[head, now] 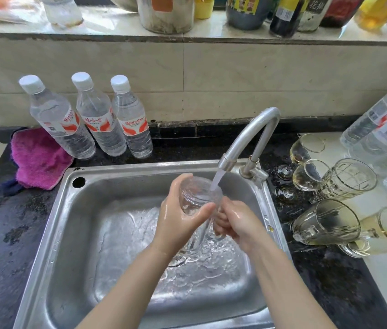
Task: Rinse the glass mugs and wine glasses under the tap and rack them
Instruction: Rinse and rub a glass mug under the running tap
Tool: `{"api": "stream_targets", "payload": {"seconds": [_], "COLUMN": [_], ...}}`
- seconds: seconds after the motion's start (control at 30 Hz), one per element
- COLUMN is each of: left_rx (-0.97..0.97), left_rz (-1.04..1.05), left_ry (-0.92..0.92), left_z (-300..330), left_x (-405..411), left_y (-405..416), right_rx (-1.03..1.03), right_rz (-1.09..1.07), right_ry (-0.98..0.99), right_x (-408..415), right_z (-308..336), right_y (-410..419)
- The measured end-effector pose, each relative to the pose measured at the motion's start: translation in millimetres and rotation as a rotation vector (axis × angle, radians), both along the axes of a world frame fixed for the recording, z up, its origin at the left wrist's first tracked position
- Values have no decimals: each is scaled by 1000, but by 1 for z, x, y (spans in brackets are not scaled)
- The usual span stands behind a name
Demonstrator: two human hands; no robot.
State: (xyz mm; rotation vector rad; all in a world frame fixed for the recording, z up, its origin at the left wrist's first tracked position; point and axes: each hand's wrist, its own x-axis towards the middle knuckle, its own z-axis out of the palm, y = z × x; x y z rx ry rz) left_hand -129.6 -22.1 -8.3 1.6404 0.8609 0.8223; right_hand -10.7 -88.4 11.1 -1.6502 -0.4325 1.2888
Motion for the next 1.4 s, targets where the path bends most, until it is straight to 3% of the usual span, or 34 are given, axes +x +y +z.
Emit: {"api": "stream_targets", "payload": {"seconds": [0.07, 0.17, 0.23, 0.3, 0.4, 0.53, 0.63, 0.73, 0.77, 0.87, 0.93, 1.0, 1.03, 1.2, 1.27, 1.4], "left_rx": [-31, -389, -606, -665, -589, -587, -675, -505, -496, -740, -890, -1007, -1036, -1125, -1181, -1230], "left_rz": [83, 322, 409, 416, 371, 211, 142, 175, 152, 63, 9, -41, -44, 14, -12, -48], "left_ry": [-50, -238, -331, -353, -341, -298, -254, -9, -2, -119, -204, -290, -315, -395, -362, -395], "left_z": [-1, 4, 9, 11, 6, -1, 4, -5, -11, -20, -17, -13, -11, -15, -19, -22], "left_x": [4, 16, 19, 18, 19, 14, 21, 33, 32, 29, 27, 31, 34, 35, 33, 29], "left_y": [-2, 12, 25, 30, 27, 35, 32, 22, 18, 14, 11, 9, 10, 4, 2, 2], "right_rx": [-4, 256, 333, 327, 170, 40, 31, 195, 225, 284, 456, 472, 405, 121, 112, 169], "right_rz": [-2, -139, -159, -178, -235, 115, 10, -69, -33, 162, 112, 109, 156, 355, 295, 208], "right_ry": [-111, -369, -411, -318, 49, 10, -181, -455, -521, -739, -800, -954, -939, -435, -316, -408], "right_x": [-1, -20, -31, -31, -19, 3, -4, -29, -37, -47, -41, -30, -26, 8, 20, 1], "right_z": [3, 5, 6, 7, 26, 44, 44, 31, 25, 22, 19, 12, 11, 19, 14, -9], "right_y": [7, 16, 24, 33, 42, 39, 39, 34, 32, 22, 8, -2, -4, 33, 43, 16]}}
